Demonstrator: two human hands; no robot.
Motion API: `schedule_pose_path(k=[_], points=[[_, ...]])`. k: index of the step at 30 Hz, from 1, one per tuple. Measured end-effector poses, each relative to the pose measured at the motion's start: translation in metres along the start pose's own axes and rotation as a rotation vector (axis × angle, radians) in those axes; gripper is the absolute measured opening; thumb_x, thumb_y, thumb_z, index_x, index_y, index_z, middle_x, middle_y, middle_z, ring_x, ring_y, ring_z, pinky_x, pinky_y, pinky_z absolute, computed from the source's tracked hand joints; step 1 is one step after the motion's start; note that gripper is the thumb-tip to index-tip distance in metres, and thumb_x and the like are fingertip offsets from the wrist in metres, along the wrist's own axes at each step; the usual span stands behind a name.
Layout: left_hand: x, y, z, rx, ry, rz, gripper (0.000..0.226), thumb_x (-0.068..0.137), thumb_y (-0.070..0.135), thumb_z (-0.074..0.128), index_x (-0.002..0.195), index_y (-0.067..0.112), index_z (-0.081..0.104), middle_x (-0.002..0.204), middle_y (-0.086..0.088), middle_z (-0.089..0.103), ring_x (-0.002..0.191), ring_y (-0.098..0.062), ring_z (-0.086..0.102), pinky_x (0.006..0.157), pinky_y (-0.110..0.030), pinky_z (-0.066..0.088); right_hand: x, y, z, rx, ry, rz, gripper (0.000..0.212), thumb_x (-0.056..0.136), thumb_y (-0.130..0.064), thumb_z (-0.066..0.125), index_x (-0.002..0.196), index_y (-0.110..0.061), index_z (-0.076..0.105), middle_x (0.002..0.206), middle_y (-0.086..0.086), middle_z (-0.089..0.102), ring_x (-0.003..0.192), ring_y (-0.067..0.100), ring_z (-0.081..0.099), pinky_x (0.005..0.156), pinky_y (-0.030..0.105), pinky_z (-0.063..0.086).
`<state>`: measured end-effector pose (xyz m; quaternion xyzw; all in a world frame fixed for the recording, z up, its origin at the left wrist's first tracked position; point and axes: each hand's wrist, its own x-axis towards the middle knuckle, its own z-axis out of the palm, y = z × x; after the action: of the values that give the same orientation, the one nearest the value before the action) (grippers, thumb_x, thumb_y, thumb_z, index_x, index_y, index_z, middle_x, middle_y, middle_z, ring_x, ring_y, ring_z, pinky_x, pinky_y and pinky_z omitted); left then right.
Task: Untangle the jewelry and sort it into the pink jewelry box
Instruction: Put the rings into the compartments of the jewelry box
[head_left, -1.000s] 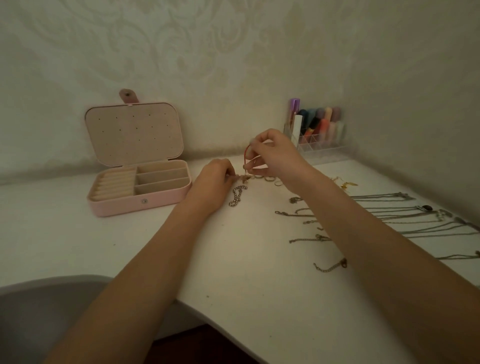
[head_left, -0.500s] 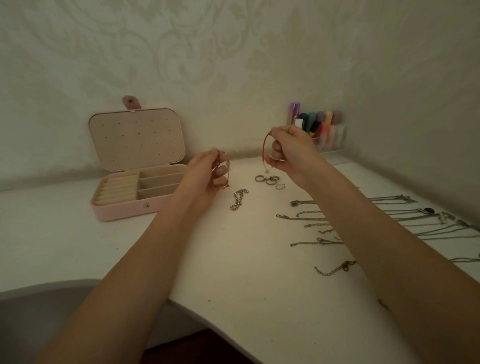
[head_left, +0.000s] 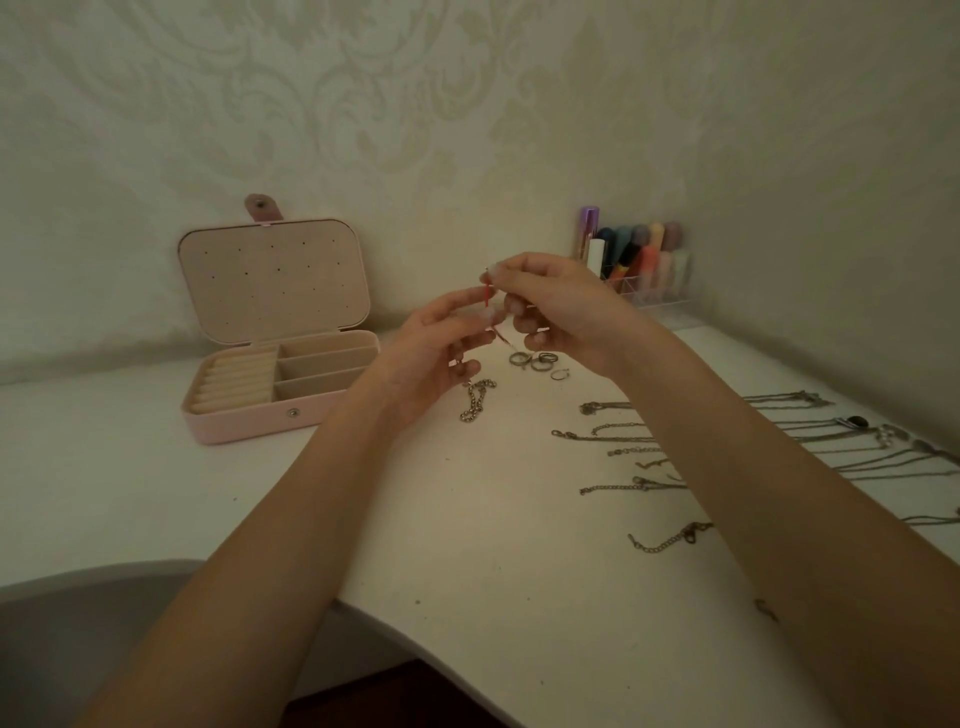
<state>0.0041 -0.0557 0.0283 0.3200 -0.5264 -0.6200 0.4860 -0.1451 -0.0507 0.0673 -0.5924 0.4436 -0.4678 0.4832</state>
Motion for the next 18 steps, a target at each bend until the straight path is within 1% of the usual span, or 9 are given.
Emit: schedule_pose_path(k=[3,7,8,10,13,14,15,17,18], points=[[0.000,-0.001,0.000,-0.027,0.037,0.023,0.019,0.087,0.006,0.060,0.100,0.020,0.062,0.072,0.008,0.067,0.071,-0.004,0.064,0.061,-0.016,0.050,0.001,0.002,-0.005,-0.076,0.049,0.015,0.020,0.090,-0.023,0.063,0.105,-0.009,0.065,0.063,-0.002,0.050,0.050,0.010,0.045,0.046,0.021,0.040],[0.003,-0.004,-0.001,-0.115,0.099,0.060,0.017,0.087,-0.004,0.057,0.098,0.010,0.058,0.065,-0.002,0.066,0.063,-0.010,0.064,0.067,-0.022,0.057,0.003,0.004,-0.013,-0.314,0.107,-0.006,0.017,0.087,-0.025,0.068,0.096,-0.012,0.068,0.068,0.000,0.047,0.056,0.009,0.046,0.053,0.021,0.051],[0.005,-0.005,-0.001,-0.128,0.120,0.068,0.016,0.088,-0.005,0.056,0.097,0.008,0.057,0.063,-0.003,0.064,0.060,-0.009,0.063,0.068,-0.024,0.058,0.004,0.004,-0.014,-0.356,0.099,-0.018,0.016,0.087,-0.025,0.068,0.096,-0.012,0.068,0.070,0.001,0.049,0.058,0.010,0.049,0.058,0.021,0.055],[0.007,-0.008,-0.002,-0.153,0.172,0.071,0.015,0.089,-0.007,0.054,0.094,0.007,0.057,0.064,-0.006,0.058,0.054,-0.008,0.059,0.070,-0.027,0.059,0.004,0.006,-0.012,-0.419,0.084,-0.026,0.014,0.087,-0.020,0.067,0.097,-0.011,0.069,0.073,0.001,0.057,0.059,0.009,0.056,0.064,0.021,0.055],[0.011,-0.013,-0.005,-0.136,0.291,0.102,0.014,0.090,-0.007,0.053,0.086,0.006,0.054,0.068,-0.007,0.053,0.053,-0.008,0.056,0.064,-0.026,0.059,0.005,0.015,-0.002,-0.479,0.095,-0.019,0.013,0.088,-0.012,0.065,0.101,-0.011,0.067,0.073,0.002,0.064,0.055,0.004,0.061,0.055,0.022,0.051],[0.013,-0.015,-0.007,-0.108,0.335,0.116,0.015,0.090,-0.007,0.053,0.084,0.007,0.054,0.070,-0.007,0.053,0.055,-0.009,0.056,0.061,-0.024,0.058,0.006,0.020,0.002,-0.463,0.094,-0.019,0.017,0.088,-0.008,0.064,0.105,-0.010,0.065,0.073,0.003,0.064,0.054,0.003,0.062,0.051,0.018,0.050],[0.015,-0.018,-0.008,-0.045,0.379,0.135,0.017,0.090,-0.007,0.054,0.081,0.008,0.053,0.072,-0.007,0.053,0.058,-0.010,0.055,0.057,-0.022,0.056,0.007,0.025,0.006,-0.437,0.093,-0.017,0.022,0.088,-0.002,0.062,0.109,-0.008,0.062,0.074,0.005,0.064,0.058,0.004,0.064,0.054,0.018,0.052],[0.019,-0.025,-0.012,0.252,0.472,0.192,0.021,0.088,-0.007,0.055,0.077,0.010,0.053,0.073,-0.006,0.054,0.062,-0.016,0.058,0.047,-0.019,0.052,0.010,0.035,0.011,-0.395,0.105,-0.001,0.033,0.086,0.006,0.058,0.116,-0.007,0.058,0.082,0.007,0.062,0.076,0.016,0.067,0.072,0.029,0.058],[0.020,-0.029,-0.013,0.425,0.498,0.226,0.022,0.087,-0.007,0.055,0.076,0.011,0.053,0.073,-0.005,0.055,0.064,-0.018,0.059,0.043,-0.019,0.050,0.011,0.039,0.012,-0.385,0.111,0.010,0.036,0.085,0.009,0.057,0.116,-0.009,0.057,0.088,0.008,0.061,0.082,0.020,0.065,0.078,0.032,0.058]])
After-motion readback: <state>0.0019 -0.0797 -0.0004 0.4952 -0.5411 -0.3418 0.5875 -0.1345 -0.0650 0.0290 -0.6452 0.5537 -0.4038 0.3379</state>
